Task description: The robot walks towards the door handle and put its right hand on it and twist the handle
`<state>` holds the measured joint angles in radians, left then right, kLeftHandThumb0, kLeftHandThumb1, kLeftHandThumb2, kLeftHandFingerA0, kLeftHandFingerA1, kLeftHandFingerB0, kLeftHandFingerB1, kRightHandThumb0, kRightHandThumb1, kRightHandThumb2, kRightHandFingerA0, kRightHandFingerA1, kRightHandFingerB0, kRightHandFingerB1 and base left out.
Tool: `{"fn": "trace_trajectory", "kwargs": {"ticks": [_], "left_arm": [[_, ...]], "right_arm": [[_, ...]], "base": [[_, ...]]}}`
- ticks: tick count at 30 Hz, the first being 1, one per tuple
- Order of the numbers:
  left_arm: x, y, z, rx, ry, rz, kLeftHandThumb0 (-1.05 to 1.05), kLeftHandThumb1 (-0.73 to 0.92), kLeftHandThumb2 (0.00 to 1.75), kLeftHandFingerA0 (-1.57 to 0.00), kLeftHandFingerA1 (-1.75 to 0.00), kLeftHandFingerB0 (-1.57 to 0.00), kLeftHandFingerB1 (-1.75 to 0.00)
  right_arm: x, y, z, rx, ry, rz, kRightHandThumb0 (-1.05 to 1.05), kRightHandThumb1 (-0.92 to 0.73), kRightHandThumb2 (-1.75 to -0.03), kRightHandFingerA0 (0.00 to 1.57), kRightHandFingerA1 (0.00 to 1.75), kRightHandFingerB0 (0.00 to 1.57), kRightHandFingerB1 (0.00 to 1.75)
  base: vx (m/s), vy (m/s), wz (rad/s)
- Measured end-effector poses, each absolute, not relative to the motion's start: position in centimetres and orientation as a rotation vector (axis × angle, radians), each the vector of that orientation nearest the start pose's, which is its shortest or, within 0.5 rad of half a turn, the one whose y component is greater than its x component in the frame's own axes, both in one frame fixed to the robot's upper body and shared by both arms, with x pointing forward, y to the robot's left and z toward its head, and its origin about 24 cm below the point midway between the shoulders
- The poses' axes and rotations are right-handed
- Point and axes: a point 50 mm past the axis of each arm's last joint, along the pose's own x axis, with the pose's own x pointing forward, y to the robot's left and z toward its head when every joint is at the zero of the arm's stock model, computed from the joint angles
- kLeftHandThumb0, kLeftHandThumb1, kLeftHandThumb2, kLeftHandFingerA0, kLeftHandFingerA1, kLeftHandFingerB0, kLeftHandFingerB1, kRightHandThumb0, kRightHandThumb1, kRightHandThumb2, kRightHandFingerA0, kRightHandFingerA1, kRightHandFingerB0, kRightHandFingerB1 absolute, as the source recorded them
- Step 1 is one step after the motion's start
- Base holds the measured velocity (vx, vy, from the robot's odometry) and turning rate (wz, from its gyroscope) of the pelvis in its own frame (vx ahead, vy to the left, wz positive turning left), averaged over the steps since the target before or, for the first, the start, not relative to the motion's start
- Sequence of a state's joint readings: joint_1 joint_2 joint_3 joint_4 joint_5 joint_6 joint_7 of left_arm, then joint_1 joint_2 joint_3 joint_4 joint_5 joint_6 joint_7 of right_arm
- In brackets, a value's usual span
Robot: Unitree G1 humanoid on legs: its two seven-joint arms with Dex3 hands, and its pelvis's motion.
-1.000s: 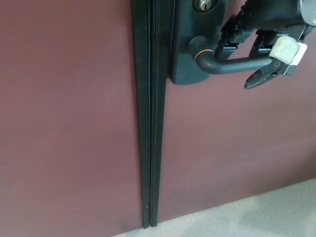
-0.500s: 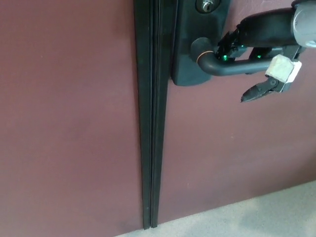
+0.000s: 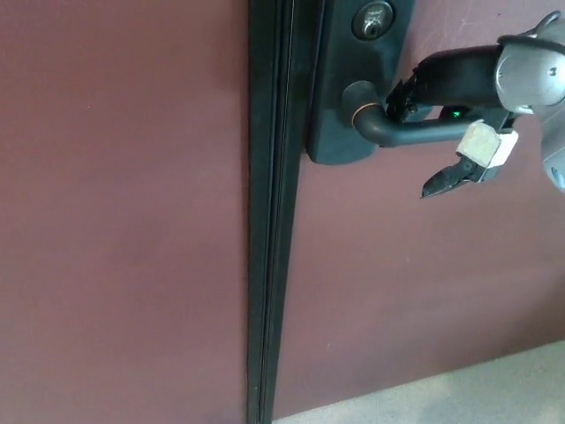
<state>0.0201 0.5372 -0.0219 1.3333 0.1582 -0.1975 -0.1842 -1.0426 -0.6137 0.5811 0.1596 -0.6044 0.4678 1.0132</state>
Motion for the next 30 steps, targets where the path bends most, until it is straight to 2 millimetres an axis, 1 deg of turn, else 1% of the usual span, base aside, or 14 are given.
{"fn": "trace_trajectory", "kwargs": {"ticks": [1, 2, 3, 4, 5, 7, 10, 14, 24, 25, 26, 27, 30], "left_arm": [[7.3, 34.4, -11.9, 0.499, 1.216, 0.015, -0.48, 0.53, 0.82, -0.53, -0.56, -0.36, -0.49], [7.3, 34.4, -11.9, 0.499, 1.215, 0.014, -0.48, 0.53, 0.82, -0.53, -0.56, -0.36, -0.49], [7.3, 34.4, -11.9, 0.500, 1.215, 0.013, -0.48, 0.53, 0.82, -0.53, -0.56, -0.36, -0.49], [7.3, 34.4, -11.9, 0.500, 1.215, 0.013, -0.48, 0.53, 0.82, -0.53, -0.56, -0.36, -0.49], [7.3, 34.4, -11.9, 0.501, 1.215, 0.012, -0.48, 0.53, 0.82, -0.53, -0.56, -0.36, -0.49], [7.3, 34.4, -11.9, 0.502, 1.214, 0.009, -0.48, 0.53, 0.82, -0.53, -0.56, -0.36, -0.48], [7.4, 34.4, -11.9, 0.500, 1.212, 0.005, -0.48, 0.53, 0.82, -0.53, -0.56, -0.36, -0.48], [7.4, 34.4, -11.9, 0.503, 1.212, -0.003, -0.49, 0.53, 0.82, -0.53, -0.56, -0.35, -0.48], [7.5, 34.4, -11.8, 0.506, 1.210, -0.006, -0.49, 0.53, 0.82, -0.53, -0.56, -0.35, -0.48], [7.5, 34.4, -11.8, 0.507, 1.211, -0.006, -0.49, 0.53, 0.82, -0.53, -0.56, -0.35, -0.48], [7.5, 34.4, -11.8, 0.507, 1.211, -0.007, -0.49, 0.53, 0.82, -0.53, -0.56, -0.35, -0.48], [7.6, 34.4, -11.8, 0.508, 1.211, -0.007, -0.49, 0.53, 0.82, -0.53, -0.56, -0.35, -0.48], [7.6, 34.4, -11.8, 0.512, 1.212, -0.012, -0.49, 0.53, 0.82, -0.53, -0.56, -0.35, -0.48]], "right_arm": [[35.8, -12.0, 22.6, -1.491, 0.272, 0.667, -0.39, -0.49, -0.54, 0.52, 0.40, 0.49, 0.38], [35.8, -12.0, 22.6, -1.493, 0.264, 0.661, -0.33, -0.49, -0.55, 0.62, 0.43, 0.61, 0.42], [35.8, -12.1, 22.7, -1.488, 0.251, 0.651, -0.29, -0.49, -0.55, 0.70, 0.46, 0.69, 0.46], [35.8, -12.2, 22.7, -1.479, 0.228, 0.639, -0.29, -0.49, -0.55, 0.70, 0.46, 0.69, 0.46], [35.7, -12.4, 22.6, -1.471, 0.207, 0.631, -0.26, -0.51, -0.55, 0.76, 0.48, 0.74, 0.48], [35.6, -12.6, 22.6, -1.456, 0.165, 0.614, -0.20, -0.53, -0.56, 0.84, 0.52, 0.78, 0.50], [35.5, -12.9, 22.5, -1.429, 0.091, 0.591, -0.18, -0.55, -0.56, 0.86, 0.53, 0.78, 0.50], [35.5, -13.1, 22.4, -1.407, 0.013, 0.575, -0.17, -0.55, -0.56, 0.85, 0.52, 0.76, 0.49], [35.6, -13.0, 22.4, -1.394, -0.064, 0.578, -0.17, -0.55, -0.56, 0.83, 0.52, 0.75, 0.49], [35.6, -13.0, 22.4, -1.395, -0.068, 0.579, -0.18, -0.55, -0.56, 0.77, 0.49, 0.70, 0.46], [35.6, -13.0, 22.4, -1.393, -0.072, 0.578, -0.24, -0.55, -0.56, 0.50, 0.41, 0.51, 0.39], [35.7, -13.0, 22.4, -1.392, -0.075, 0.577, -0.22, -0.41, -0.93, 0.11, 0.52, 0.11, 0.50], [35.7, -13.1, 22.1, -1.390, -0.071, 0.581, -0.22, -0.41, -0.93, 0.11, 0.52, 0.11, 0.50]], "base": [[0.00, 0.000, 0.00], [0.00, 0.000, 0.00], [0.00, 0.000, 0.00], [0.00, 0.000, 0.00], [0.00, 0.000, 0.00], [0.00, 0.000, 0.00], [0.00, 0.000, 0.00], [0.00, 0.000, 0.00], [0.00, 0.000, 0.00], [0.00, 0.000, 0.00], [0.00, 0.000, 0.00], [0.00, 0.000, 0.00], [0.00, 0.000, 0.00]]}}
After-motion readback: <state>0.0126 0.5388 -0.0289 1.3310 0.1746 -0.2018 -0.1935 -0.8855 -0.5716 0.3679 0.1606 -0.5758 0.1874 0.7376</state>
